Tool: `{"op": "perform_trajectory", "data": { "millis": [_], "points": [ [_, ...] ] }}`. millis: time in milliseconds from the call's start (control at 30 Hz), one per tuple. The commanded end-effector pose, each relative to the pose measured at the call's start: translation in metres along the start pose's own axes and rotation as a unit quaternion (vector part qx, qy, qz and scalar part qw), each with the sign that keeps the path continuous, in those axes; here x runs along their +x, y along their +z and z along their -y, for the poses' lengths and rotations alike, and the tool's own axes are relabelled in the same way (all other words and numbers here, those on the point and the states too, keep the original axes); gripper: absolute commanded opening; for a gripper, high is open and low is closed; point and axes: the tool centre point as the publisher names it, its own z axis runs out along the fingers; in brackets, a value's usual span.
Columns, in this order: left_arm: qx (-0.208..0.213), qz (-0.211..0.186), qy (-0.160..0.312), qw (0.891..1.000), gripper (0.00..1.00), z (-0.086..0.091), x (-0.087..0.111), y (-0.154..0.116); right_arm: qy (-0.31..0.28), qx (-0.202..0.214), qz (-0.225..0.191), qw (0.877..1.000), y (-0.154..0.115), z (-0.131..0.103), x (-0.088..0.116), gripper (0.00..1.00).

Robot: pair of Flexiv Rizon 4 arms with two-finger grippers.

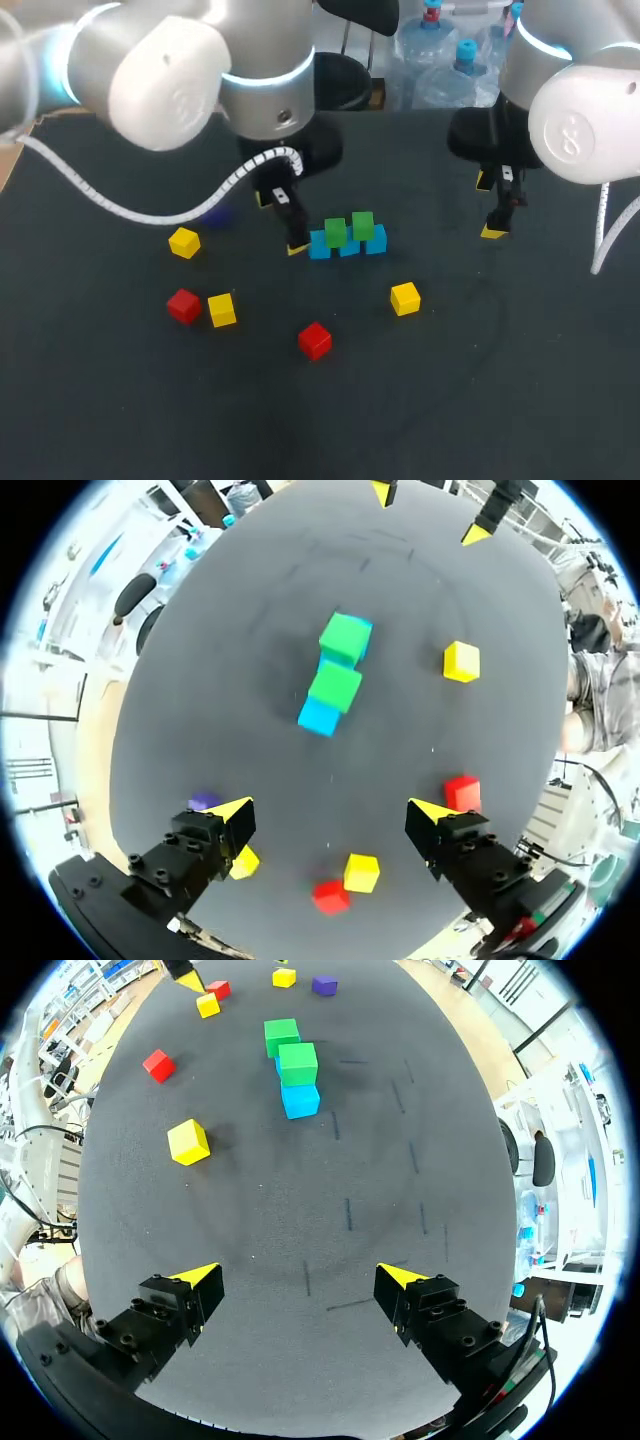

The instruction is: Place the blue cubes, place green cubes on the blue cubes, place the yellow cubes on the green cubes, then place the red cubes on the yellow cubes, and place purple cube on the red cubes.

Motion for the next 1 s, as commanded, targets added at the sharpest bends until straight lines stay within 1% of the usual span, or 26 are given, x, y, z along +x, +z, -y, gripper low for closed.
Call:
{"op": "perform_trajectory", "data": {
  "millis": [33, 200, 733, 767, 800, 833, 867, 900, 1000],
  "points": [
    [-0.015, 0.021, -0.009, 1.0, 1.0, 0.007, 0.024, -0.01, 0.0, 0.001, 0.001, 1.0, 0.0, 0.0, 0.001, 1.0],
    [-0.034, 0.043, -0.02, 0.998, 1.0, 0.014, 0.045, -0.024, 0.0, 0.001, 0.001, 1.0, 0.0, 0.0, 0.001, 1.0],
    [-0.034, 0.043, -0.02, 0.998, 1.0, 0.014, 0.045, -0.024, 0.0, 0.001, 0.001, 1.0, 0.0, 0.0, 0.001, 1.0],
    [-0.038, 0.045, -0.025, 0.998, 1.0, 0.011, 0.047, -0.025, 0.0, 0.001, 0.001, 1.0, 0.0, 0.0, 0.001, 1.0],
    [-0.044, 0.052, -0.039, 0.997, 1.0, 0.008, 0.053, -0.028, 0.0, 0.001, 0.001, 1.0, 0.0, 0.0, 0.001, 1.0],
    [-0.052, 0.07, -0.056, 0.995, 1.0, 0.005, 0.062, -0.032, 0.0, 0.001, 0.001, 1.0, 0.0, 0.0, 0.001, 1.0],
    [-0.056, 0.087, -0.075, 0.992, 1.0, 0.003, 0.073, -0.036, 0.0, 0.001, 0.001, 1.0, 0.0, 0.0, 0.001, 1.0],
    [-0.058, 0.095, -0.097, 0.989, 1.0, 0.002, 0.085, -0.039, 0.0, 0.001, 0.001, 1.0, 0.0, 0.0, 0.001, 1.0],
    [-0.069, 0.08, -0.146, 0.984, 1.0, 0.003, 0.115, -0.043, 0.0, 0.001, 0.001, 1.0, 0.0, 0.0, 0.001, 1.0]
  ]
}}
